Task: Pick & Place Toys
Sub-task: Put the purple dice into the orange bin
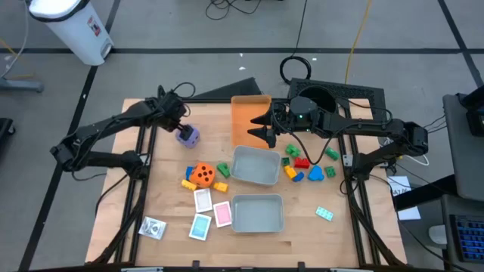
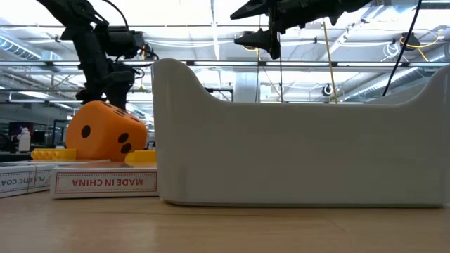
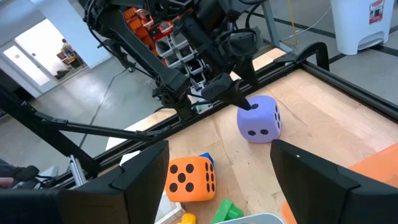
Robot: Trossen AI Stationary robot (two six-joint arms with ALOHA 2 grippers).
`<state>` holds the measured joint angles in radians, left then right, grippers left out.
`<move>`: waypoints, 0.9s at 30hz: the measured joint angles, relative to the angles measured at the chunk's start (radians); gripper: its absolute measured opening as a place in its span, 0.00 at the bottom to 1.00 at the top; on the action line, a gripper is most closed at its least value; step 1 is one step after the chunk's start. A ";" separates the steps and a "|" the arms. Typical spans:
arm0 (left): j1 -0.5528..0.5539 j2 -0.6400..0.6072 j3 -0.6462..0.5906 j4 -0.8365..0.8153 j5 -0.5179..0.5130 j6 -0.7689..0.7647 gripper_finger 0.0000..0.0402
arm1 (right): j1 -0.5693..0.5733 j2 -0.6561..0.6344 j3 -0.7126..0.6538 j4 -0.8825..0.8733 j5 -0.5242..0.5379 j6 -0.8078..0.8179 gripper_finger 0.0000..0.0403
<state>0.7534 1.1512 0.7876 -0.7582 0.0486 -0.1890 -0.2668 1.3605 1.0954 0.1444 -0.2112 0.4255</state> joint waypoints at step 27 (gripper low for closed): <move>-0.083 0.139 0.003 0.045 -0.063 -0.077 1.00 | 0.000 0.000 0.000 -0.010 0.000 0.000 0.68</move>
<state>0.6708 1.2907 0.7910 -0.7136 -0.0143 -0.2660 -0.2668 1.3605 1.0954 0.1339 -0.2115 0.4255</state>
